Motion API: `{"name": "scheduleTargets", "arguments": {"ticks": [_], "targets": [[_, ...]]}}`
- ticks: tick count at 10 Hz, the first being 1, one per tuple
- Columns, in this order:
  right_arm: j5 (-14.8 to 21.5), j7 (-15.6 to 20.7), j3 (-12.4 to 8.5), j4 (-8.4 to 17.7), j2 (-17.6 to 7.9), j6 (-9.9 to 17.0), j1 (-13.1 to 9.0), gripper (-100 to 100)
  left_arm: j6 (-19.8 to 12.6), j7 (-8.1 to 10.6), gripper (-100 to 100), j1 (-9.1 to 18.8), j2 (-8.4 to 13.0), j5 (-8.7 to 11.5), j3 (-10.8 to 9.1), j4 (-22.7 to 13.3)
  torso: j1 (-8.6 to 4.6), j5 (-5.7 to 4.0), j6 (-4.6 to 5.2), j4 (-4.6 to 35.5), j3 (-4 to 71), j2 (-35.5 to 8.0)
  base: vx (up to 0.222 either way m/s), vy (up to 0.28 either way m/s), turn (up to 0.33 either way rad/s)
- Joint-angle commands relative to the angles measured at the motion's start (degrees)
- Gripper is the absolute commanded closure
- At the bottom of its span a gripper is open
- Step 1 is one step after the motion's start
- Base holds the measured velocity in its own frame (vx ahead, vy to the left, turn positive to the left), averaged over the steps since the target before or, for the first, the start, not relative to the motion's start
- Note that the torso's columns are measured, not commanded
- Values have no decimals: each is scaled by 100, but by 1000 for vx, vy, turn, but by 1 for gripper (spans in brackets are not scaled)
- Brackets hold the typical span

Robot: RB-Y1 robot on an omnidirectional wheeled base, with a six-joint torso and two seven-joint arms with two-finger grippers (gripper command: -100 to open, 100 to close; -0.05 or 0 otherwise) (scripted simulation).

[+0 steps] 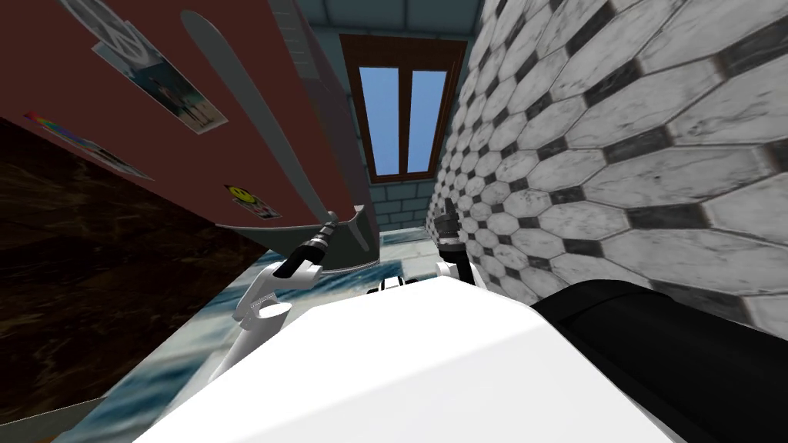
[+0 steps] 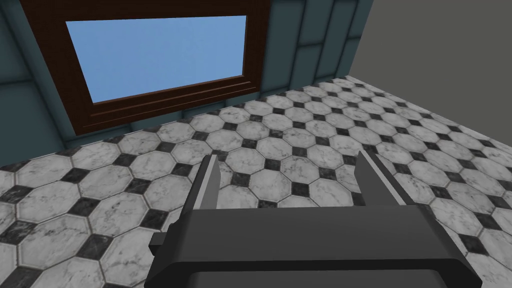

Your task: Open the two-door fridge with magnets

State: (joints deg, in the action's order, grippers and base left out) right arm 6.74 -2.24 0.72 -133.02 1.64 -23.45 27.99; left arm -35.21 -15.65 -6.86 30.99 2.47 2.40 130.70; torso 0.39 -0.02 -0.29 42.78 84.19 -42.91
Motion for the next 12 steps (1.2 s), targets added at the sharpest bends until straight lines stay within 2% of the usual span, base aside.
{"name": "scheduleTargets", "arguments": {"ticks": [1,3,4,7,8,9,10,11,12], "targets": [[0,0,1,0,1,0,0,0,122,-52,100,-105,85,66,138,251,-9,-9,-12,-1,31,41,-193,210,-33],[0,0,0,-1,0,0,1,0,165,-104,100,-249,212,202,354,559,2,-14,-7,9,32,32,-215,255,-65],[0,0,0,0,0,0,1,0,165,-104,100,-249,212,202,354,559,-5,-7,3,1,25,31,-170,186,-26],[0,0,0,-1,0,-1,1,0,231,-181,100,-465,402,406,678,1010,-21,-13,15,5,22,21,-188,254,-56],[0,0,0,0,0,0,1,0,231,-181,100,-465,402,406,678,1023,-14,-6,18,4,8,3,-169,211,-46],[0,0,1,0,1,0,1,0,193,-189,100,-485,377,392,740,902,-46,-15,13,6,22,25,-65,70,-13],[0,0,2,0,2,-1,2,0,230,-231,100,-518,444,456,853,964,-85,-26,19,-15,51,70,-87,122,-60],[0,0,2,-1,2,-1,2,0,281,-268,100,-523,506,512,936,1031,-68,-19,34,-30,48,65,-153,238,-104],[0,0,1,-1,1,-1,2,0,281,-268,100,-523,506,512,936,1031,-28,-5,32,-24,26,33,-117,228,-80]]}}
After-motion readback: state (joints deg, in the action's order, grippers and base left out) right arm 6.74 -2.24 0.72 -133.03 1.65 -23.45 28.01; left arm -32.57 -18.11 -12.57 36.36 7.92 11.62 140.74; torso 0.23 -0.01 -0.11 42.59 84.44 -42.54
